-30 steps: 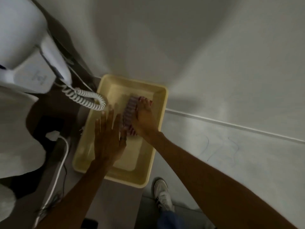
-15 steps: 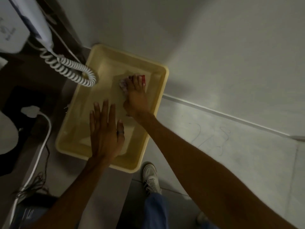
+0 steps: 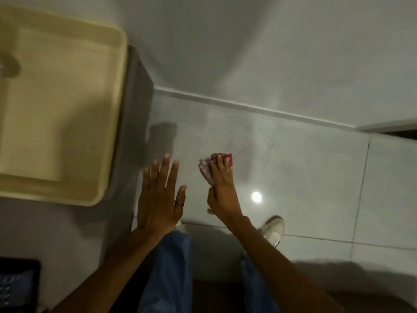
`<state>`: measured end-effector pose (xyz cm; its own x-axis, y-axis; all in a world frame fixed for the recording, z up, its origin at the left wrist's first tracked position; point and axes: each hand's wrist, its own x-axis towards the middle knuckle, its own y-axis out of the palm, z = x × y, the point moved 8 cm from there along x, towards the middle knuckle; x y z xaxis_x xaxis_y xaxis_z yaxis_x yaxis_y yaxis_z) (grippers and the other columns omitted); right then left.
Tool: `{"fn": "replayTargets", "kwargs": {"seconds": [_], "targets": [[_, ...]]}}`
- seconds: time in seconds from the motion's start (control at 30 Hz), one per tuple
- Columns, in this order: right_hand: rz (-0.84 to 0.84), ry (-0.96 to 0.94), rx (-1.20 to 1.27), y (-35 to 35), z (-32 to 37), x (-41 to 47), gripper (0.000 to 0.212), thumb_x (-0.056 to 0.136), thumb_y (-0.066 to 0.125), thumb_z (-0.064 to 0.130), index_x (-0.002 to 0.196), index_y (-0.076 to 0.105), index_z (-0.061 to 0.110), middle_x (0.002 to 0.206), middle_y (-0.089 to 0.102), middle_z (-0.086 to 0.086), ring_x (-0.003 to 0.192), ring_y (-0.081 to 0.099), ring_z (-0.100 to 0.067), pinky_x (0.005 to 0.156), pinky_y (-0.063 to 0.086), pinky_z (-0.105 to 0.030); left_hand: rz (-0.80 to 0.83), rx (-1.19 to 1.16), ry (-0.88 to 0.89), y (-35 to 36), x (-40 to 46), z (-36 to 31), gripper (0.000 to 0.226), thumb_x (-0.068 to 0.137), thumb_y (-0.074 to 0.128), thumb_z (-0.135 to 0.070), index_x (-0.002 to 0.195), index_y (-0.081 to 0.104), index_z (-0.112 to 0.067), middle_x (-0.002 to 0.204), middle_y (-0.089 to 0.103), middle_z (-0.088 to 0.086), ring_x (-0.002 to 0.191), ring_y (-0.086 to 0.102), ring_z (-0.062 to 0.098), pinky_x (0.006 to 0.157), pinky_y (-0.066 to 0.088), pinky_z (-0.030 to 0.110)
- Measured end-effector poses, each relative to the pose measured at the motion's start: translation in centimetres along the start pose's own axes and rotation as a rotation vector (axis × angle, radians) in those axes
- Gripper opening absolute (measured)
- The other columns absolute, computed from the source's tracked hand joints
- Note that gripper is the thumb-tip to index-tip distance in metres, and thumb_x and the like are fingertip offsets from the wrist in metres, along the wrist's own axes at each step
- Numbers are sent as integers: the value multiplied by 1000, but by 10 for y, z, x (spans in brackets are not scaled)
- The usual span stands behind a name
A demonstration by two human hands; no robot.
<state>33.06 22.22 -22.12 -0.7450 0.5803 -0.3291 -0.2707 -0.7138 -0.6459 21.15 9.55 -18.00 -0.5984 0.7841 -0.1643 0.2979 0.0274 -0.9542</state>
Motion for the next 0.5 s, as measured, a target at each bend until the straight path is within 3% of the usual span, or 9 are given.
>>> {"fn": "replayTargets", "kwargs": {"seconds": [0.1, 0.17, 0.27, 0.37, 0.47, 0.5], "targets": [[37, 84, 15, -8, -65, -14, 80, 90, 37, 23, 167, 18, 11, 168, 7, -8, 159, 3, -37, 130, 15, -70, 49, 15, 58, 47, 6, -28, 70, 110, 30, -52, 168, 30, -13, 178, 22, 15, 165, 4, 29, 134, 10, 52], [37, 147, 25, -9, -112, -18, 75, 91, 43, 16, 163, 26, 5, 169, 7, -6, 160, 2, -35, 131, 14, -68, 98, 22, 81, 83, 14, -40, 71, 109, 33, -51, 169, 28, -14, 179, 20, 14, 167, 6, 34, 135, 16, 56], [29, 179, -4, -8, -174, -17, 74, 93, 44, 13, 164, 26, 5, 172, 7, -7, 161, -1, -30, 134, 10, -64, 161, 31, 72, 144, 26, -55, 72, 110, 31, -53, 170, 23, -14, 180, 17, 14, 167, 11, 38, 135, 21, 60], [70, 194, -20, 4, -239, -6, 85, 91, 64, 6, 164, 22, 4, 174, 3, -10, 160, -9, -26, 134, -5, -51, 190, 26, 28, 205, 40, -63, 73, 110, 30, -52, 171, 22, -12, 180, 13, 14, 167, 7, 37, 135, 20, 59], [17, 179, -133, 21, -309, 9, 74, 95, 45, 14, 166, 26, 8, 178, 4, -11, 166, -6, -30, 136, -7, -52, 190, 36, 36, 262, 59, -60, 73, 110, 27, -51, 171, 19, -11, 180, 11, 15, 167, 4, 37, 136, 15, 57], [2, 192, -167, 28, -333, 14, 75, 94, 47, 16, 167, 26, 9, 179, 7, -13, 167, -4, -31, 136, -5, -54, 192, 39, 22, 280, 66, -55, 74, 110, 27, -51, 171, 19, -11, 180, 12, 15, 167, 4, 38, 137, 13, 56]]}}
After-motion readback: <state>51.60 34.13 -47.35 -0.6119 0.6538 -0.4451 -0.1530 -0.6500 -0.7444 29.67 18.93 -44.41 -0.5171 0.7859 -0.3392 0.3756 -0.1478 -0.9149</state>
